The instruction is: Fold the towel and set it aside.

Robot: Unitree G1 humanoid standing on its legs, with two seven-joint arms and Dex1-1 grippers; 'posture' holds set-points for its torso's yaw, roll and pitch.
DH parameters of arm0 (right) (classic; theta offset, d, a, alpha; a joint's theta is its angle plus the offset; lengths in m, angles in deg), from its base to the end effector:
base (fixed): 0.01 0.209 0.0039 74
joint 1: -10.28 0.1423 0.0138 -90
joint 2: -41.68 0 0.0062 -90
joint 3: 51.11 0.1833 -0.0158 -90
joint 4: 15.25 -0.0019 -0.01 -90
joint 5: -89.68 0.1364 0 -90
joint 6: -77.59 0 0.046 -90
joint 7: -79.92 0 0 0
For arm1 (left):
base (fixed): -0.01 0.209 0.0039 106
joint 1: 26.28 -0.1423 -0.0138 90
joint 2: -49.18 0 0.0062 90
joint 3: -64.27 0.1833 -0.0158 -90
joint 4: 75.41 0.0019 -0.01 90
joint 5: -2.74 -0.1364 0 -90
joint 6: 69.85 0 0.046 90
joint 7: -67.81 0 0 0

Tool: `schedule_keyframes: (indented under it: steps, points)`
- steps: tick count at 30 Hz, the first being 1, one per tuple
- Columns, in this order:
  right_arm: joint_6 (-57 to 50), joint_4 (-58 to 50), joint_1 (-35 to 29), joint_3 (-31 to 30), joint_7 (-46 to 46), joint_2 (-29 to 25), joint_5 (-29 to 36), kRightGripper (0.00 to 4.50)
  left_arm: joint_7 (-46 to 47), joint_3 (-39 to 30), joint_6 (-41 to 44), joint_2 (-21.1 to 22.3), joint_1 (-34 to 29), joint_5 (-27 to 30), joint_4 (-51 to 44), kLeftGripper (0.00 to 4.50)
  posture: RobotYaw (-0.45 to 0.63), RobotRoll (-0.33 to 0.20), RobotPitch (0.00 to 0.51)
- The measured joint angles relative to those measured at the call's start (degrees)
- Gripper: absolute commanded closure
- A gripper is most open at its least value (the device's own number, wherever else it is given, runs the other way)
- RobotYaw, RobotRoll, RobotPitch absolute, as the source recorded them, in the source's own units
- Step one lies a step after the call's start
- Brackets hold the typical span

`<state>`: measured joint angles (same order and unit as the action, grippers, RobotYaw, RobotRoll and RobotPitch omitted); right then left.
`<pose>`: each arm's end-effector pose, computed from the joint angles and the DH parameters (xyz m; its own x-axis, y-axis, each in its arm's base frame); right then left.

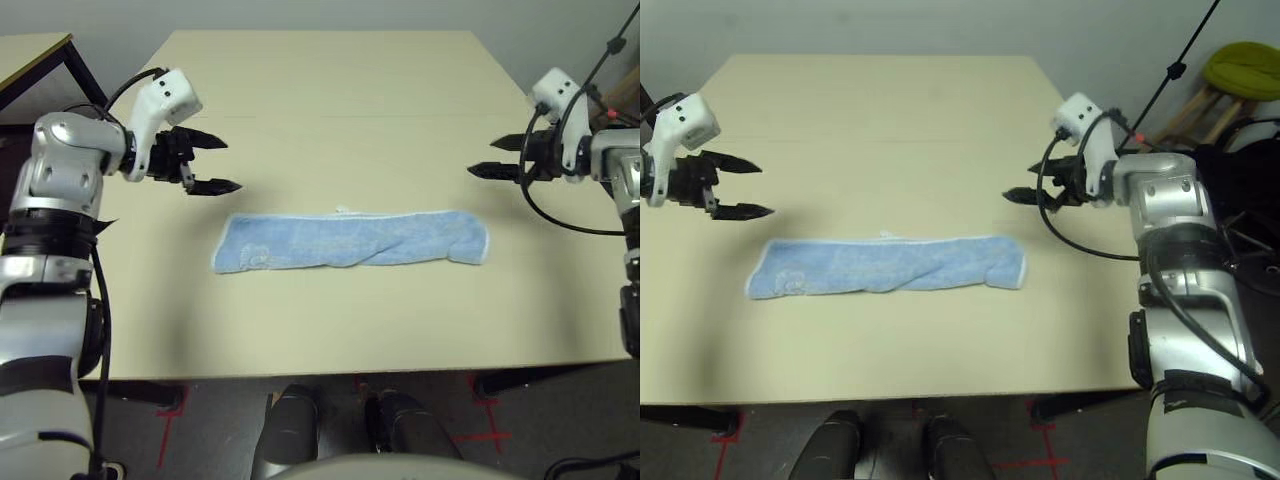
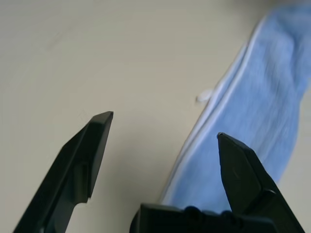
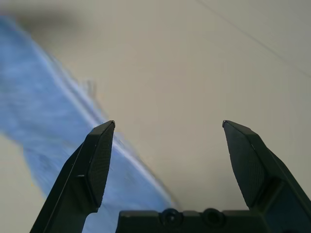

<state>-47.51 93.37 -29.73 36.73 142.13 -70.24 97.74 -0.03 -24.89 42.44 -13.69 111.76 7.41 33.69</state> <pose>0.3178 -0.2448 0.2346 0.6272 0.6892 -0.3628 -0.7748 0.5998 -0.1999 0.3076 0.2677 0.2478 0.6326 -0.6778 -0.3747 0.7709 0.5043 0.3892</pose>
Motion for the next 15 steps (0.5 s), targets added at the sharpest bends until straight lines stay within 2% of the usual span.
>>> schedule_keyframes:
  steps: [2,4,8,12,14,15]
  points:
    - [-3.4,-5.4,-4.1,0.4,-3.6,2.6,1.1,0.65,4.1,-0.8,3.7,-2.3,-3.4,1.1,-3.7,0.40,0.19,0.000,0.094]
    - [-6.0,-9.0,-6.8,0.6,-5.5,3.6,2.2,1.31,6.9,-1.1,7.3,-4.1,-6.0,2.3,-6.5,0.88,0.18,0.000,0.094]
    - [-10.5,-17.0,-9.4,0.9,-8.8,5.1,4.3,2.90,11.1,-1.2,15.4,-7.1,-8.6,5.5,-13.6,2.25,0.18,0.000,0.094]
    - [-13.1,-21.1,-11.6,1.0,-11.8,7.1,6.3,4.44,14.5,-1.2,20.0,-8.8,-9.3,7.6,-18.4,3.63,0.17,0.000,0.092]
    - [-13.9,-22.2,-12.7,1.2,-13.3,7.4,6.8,4.50,15.3,-1.1,21.0,-8.7,-10.6,8.4,-19.8,4.31,0.17,0.000,0.092]
    - [-13.9,-23.1,-13.8,1.3,-14.3,7.5,7.0,4.50,15.5,-0.8,21.3,-8.5,-11.7,8.5,-20.6,4.44,0.17,0.000,0.093]
